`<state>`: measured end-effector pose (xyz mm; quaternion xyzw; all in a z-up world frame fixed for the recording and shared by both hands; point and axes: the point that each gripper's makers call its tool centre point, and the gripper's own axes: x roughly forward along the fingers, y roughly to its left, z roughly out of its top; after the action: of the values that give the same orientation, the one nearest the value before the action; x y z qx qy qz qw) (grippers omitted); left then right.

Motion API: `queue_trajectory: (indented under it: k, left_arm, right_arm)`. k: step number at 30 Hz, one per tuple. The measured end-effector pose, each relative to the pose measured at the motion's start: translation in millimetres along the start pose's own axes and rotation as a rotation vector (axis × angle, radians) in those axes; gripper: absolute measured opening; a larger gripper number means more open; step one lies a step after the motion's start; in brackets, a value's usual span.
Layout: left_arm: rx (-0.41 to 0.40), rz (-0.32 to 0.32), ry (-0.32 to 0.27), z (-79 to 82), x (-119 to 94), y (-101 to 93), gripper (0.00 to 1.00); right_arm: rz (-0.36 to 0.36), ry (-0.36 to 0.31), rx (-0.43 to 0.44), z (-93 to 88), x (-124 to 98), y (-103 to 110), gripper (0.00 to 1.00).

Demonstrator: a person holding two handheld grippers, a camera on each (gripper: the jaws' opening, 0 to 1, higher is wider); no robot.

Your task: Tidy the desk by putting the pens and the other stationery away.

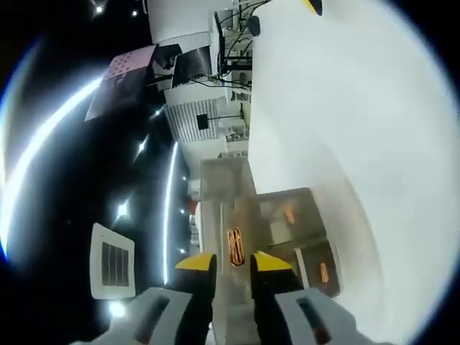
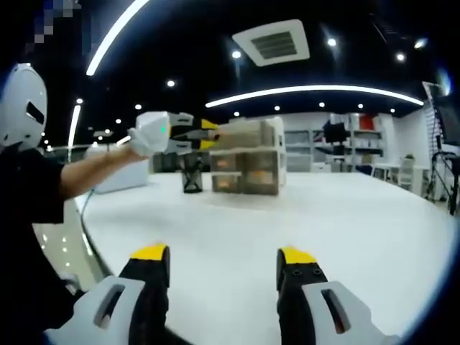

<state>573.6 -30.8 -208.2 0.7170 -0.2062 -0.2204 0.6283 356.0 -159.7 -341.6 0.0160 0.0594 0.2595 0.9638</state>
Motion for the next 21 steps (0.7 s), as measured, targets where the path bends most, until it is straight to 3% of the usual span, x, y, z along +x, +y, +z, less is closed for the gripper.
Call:
queue_trajectory:
  k: [21]
  left_arm:
    - [-0.024, -0.010, 0.028, -17.3, 14.1, 1.6, 0.16]
  right_arm:
    - [0.010, 0.000, 0.001, 1.1, -0.1, 3.9, 0.56]
